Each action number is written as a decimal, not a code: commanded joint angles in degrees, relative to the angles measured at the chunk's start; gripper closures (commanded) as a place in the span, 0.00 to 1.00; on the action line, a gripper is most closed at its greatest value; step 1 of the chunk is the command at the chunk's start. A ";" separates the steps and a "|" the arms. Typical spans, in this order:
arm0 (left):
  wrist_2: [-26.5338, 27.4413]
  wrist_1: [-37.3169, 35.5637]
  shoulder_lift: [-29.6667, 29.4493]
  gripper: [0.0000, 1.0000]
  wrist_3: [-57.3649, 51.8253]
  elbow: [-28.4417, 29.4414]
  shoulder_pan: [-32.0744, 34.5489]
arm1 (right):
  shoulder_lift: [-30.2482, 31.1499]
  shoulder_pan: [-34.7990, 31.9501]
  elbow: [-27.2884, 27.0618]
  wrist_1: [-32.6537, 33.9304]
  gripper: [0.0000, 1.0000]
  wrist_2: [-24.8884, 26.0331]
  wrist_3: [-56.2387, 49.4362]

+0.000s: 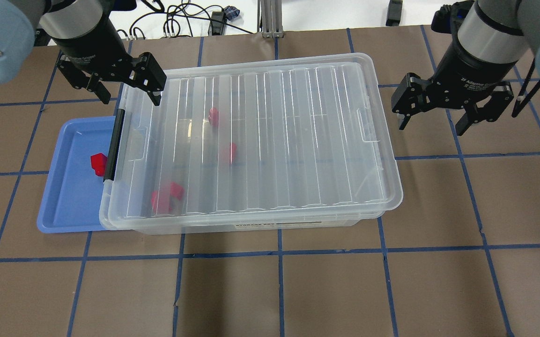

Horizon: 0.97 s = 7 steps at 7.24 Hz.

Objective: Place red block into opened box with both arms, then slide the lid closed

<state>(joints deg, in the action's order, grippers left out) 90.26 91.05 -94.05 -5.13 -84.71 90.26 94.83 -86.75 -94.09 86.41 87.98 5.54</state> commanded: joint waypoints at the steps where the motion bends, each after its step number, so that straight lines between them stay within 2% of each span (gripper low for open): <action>1: 0.00 0.00 0.09 0.00 0.04 -0.01 0.00 | 0.00 0.00 0.05 -0.01 0.00 0.00 0.00; 5: 0.61 0.44 0.35 0.00 -0.22 0.08 0.35 | -0.70 0.00 -0.04 0.78 0.00 -0.17 -0.87; 7: -0.08 1.94 -1.48 0.00 -1.02 2.53 -0.26 | -1.13 0.26 -0.04 0.69 0.00 -0.79 -0.71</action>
<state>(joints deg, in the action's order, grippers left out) 90.46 92.50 -94.36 -5.75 -83.35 90.22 94.16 -86.61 -94.10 87.24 87.61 4.65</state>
